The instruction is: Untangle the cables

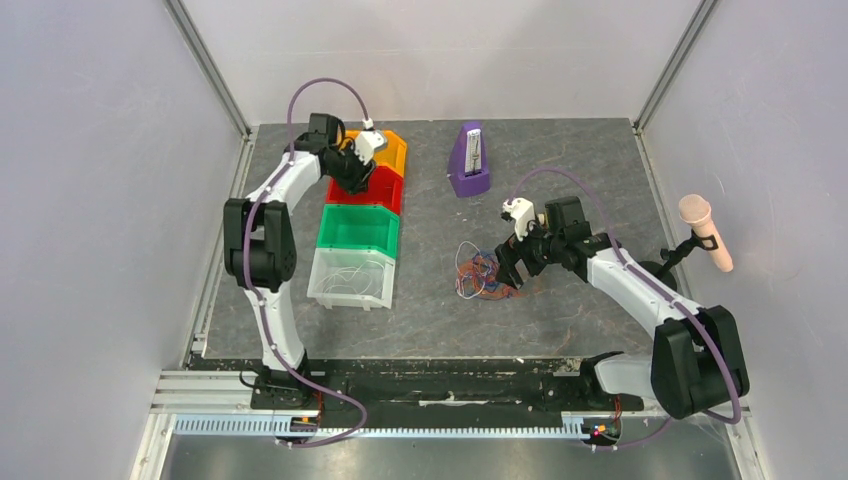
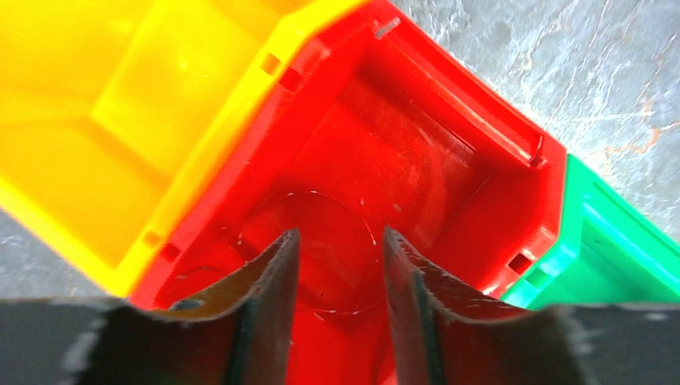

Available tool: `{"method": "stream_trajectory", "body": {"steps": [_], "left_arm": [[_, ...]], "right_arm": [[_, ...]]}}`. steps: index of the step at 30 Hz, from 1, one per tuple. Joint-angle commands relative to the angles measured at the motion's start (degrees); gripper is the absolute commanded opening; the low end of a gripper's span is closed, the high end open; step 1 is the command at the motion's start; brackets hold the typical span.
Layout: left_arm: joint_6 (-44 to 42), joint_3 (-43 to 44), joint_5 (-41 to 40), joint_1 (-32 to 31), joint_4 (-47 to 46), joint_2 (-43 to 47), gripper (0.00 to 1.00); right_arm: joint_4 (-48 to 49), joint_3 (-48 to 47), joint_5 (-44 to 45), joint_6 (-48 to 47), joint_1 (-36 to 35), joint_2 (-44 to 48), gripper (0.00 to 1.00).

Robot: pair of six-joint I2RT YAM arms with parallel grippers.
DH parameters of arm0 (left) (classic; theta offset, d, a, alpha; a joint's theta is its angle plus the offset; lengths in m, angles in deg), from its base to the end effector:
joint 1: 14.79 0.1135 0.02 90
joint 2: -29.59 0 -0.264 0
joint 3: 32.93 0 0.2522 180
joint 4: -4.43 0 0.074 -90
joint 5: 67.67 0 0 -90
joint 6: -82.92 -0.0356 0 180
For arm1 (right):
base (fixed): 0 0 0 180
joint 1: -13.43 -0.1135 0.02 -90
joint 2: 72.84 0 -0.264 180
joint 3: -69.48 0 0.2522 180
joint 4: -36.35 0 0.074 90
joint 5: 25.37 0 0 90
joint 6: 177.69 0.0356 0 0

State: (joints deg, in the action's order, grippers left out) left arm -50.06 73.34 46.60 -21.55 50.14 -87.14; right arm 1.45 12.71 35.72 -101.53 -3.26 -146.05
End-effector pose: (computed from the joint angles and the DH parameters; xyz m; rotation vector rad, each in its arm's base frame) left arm 0.4412 -0.0670 0.2151 1.1724 2.1493 -0.2683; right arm 0.2358 0.0887 0.2128 -0.8441 2.2658 0.6416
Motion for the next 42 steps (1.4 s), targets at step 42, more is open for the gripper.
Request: {"method": "stream_trajectory", "body": {"steps": [42], "left_arm": [[-32.02,4.61,9.41,-7.65,32.62,7.86,0.6]], "right_arm": [[-0.54,-1.2,-0.72,-4.1,0.05,-7.21,0.93]]}}
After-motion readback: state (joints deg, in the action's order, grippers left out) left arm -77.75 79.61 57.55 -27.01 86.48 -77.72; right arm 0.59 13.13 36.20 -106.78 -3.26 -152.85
